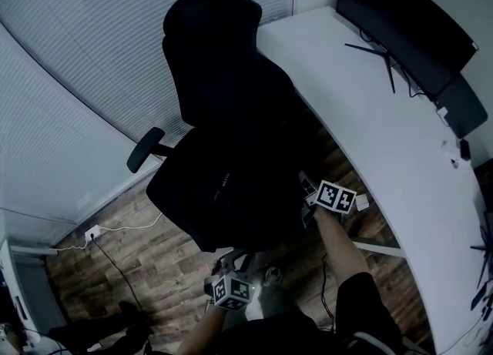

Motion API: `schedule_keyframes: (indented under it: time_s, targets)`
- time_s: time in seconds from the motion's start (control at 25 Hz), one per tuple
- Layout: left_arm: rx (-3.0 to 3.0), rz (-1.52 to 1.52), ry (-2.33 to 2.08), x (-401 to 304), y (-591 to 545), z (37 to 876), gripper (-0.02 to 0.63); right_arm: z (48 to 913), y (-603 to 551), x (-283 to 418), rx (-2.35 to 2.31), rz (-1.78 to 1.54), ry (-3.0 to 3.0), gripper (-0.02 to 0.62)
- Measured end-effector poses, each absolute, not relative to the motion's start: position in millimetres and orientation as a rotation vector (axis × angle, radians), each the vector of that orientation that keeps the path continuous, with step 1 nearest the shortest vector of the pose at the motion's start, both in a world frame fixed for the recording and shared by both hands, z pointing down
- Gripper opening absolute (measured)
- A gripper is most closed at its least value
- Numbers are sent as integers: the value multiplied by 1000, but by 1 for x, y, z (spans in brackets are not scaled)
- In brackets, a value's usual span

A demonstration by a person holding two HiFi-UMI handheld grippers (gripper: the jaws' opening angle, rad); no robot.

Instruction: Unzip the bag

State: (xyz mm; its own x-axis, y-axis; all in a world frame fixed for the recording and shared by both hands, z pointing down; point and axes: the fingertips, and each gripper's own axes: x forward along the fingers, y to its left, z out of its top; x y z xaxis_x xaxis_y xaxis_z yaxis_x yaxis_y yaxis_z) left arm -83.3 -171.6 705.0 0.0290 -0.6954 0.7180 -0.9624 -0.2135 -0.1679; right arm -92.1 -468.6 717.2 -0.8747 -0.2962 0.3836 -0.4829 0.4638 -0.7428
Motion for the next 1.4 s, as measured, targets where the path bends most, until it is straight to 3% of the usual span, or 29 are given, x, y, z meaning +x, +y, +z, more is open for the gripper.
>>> schedule_keyframes:
  time_s: [0.52,1.16,1.4]
  targets:
    - [1938,992,-1614,-80,-167,713,78,703,-444,-72,677,1232,-2557,54]
    - [2124,873,-1562,-76,-163,663,138,630,-358,-19,849,1160,-2691,55]
    - [2188,817,-1604,-77,-153,633,147,604,-306,0,911,1164,-2733,120]
